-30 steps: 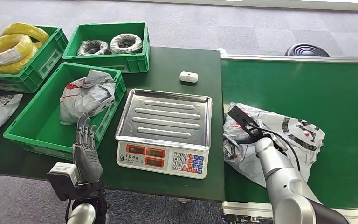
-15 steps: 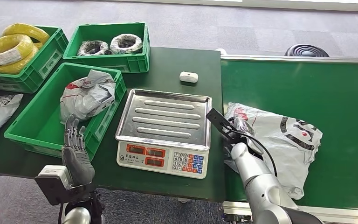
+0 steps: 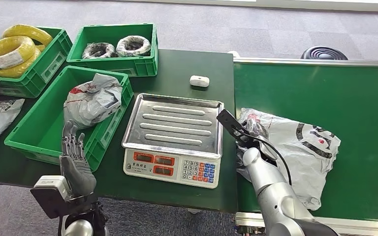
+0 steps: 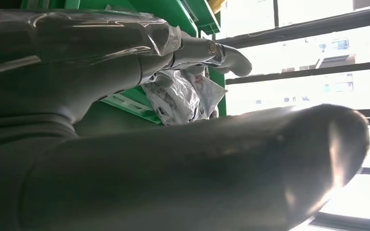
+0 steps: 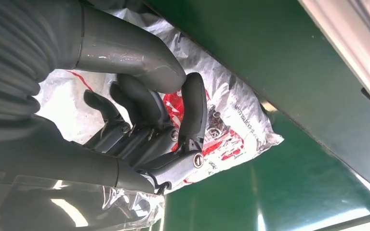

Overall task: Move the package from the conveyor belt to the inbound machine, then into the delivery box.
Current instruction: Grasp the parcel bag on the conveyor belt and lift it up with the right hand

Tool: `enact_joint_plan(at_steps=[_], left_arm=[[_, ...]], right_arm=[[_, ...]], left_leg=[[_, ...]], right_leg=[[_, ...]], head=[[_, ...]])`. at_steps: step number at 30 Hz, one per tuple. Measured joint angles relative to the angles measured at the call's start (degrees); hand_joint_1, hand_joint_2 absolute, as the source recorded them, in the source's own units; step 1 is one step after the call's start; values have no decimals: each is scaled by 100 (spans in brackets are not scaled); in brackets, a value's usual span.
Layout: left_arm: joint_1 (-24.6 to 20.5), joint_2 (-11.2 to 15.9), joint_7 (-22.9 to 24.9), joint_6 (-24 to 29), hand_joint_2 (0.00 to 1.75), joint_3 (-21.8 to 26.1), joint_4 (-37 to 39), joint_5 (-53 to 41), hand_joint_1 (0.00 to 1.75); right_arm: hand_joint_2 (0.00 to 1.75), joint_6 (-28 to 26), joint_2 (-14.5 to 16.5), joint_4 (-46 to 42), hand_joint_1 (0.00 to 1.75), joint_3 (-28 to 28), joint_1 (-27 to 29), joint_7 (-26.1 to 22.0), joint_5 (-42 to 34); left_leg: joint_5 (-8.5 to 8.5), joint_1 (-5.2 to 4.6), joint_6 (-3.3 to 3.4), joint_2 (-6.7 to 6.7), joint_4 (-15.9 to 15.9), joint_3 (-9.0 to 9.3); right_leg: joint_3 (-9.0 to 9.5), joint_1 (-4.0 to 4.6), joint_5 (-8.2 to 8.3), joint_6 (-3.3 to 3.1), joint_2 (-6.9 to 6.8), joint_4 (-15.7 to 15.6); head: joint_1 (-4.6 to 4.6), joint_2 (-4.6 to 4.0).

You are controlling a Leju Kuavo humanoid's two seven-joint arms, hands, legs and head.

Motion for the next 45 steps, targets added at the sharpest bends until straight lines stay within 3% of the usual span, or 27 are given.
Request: enact_joint_plan(at_steps=[4,8,15,24,28,33,36,39,45], left_arm=[[0,-11,27,-13,0,32,-31,-3,0],[1,-27,29,-21,0,60,-50,-7,0],[100,-57,33,-77,0,99,-156,-33,0],[184,-80,-88,-176,0,122,-209,84,0],[115,-53,-204,-265,0,85,-117,256,0],[72,-40,-220,-319,0,71,-58,291,0],[-72,6,-265,-415,0,47,173,349,0],[-168,37,-283,-446,0,33,333,362,0],[-396,99,-292,-583,0,-13,666,301,0]], right_arm=[[175,-4,-11,-64,172,61,-1,81,-3],[175,-35,-19,-89,0,103,0,113,-5],[175,-1012,-185,-356,0,279,-171,991,787],[175,-1422,-464,-648,0,280,-593,924,1238],[175,-721,-818,-260,0,240,-1116,592,1202],[175,-243,-938,-89,0,186,-1223,463,1093],[175,532,-1258,340,0,12,-1293,178,936],[175,818,-1443,598,0,-87,-1326,109,870],[175,2534,-1636,858,0,-370,-1217,-348,506]], left_leg=[[0,0,0,0,0,1],[0,0,0,0,0,1],[0,-1,0,0,1,-3],[0,-1,0,0,2,-1],[0,-1,1,-3,4,3],[1,-1,1,-6,4,5],[1,-3,2,-6,5,3],[0,-2,2,-3,4,2],[0,-2,2,-9,4,1]], right_leg=[[1,0,0,0,0,0],[0,0,0,0,0,0],[-2,-1,0,0,0,0],[-3,-1,1,0,0,0],[4,-2,1,1,-3,-4],[9,-2,1,1,-5,-6],[8,-4,4,3,-5,-7],[1,-3,4,3,-3,-7],[6,-2,2,3,-7,-7]], head=[[1,0],[0,0],[1,0],[-1,0],[1,0],[2,0],[0,0],[-2,0],[1,0]])
